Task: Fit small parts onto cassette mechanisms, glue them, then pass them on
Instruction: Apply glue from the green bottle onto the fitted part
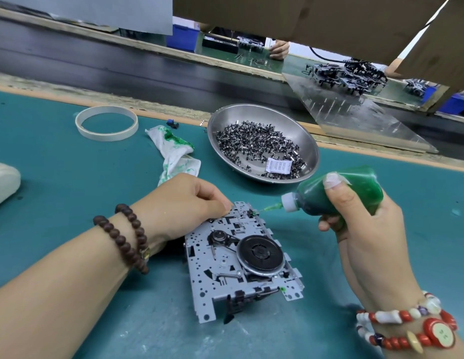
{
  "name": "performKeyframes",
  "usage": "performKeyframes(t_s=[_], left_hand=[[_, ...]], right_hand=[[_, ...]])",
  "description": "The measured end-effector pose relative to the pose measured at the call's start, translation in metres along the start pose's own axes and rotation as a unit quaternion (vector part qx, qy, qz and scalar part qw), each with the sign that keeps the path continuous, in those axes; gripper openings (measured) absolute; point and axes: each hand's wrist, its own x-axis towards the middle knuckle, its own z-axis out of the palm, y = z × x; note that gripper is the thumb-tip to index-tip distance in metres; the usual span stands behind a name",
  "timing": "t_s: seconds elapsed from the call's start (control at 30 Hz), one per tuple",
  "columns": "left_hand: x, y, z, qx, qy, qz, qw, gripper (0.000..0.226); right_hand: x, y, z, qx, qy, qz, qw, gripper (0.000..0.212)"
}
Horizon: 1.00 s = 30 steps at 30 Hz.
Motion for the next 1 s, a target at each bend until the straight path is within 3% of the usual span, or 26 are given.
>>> performKeyframes(t_s=[0.43, 0.83, 1.0], left_hand=[[0.0, -0.001, 0.0, 0.005, 0.002, 0.018, 1.0, 0.018], [0.005, -0.008, 0.006, 0.052, 0.025, 0.091, 0.994, 0.01], [0.006, -0.009, 0.004, 0.055, 0.004, 0.102, 0.993, 0.008]], right_hand=[[0.0, -0.005, 0.001, 0.01, 0.008, 0.011, 1.0, 0.016], [-0.003, -0.007, 0.007, 0.101, 0.01, 0.132, 0.986, 0.011], [-0.004, -0.005, 0.011, 0.125, -0.032, 0.182, 0.975, 0.018]])
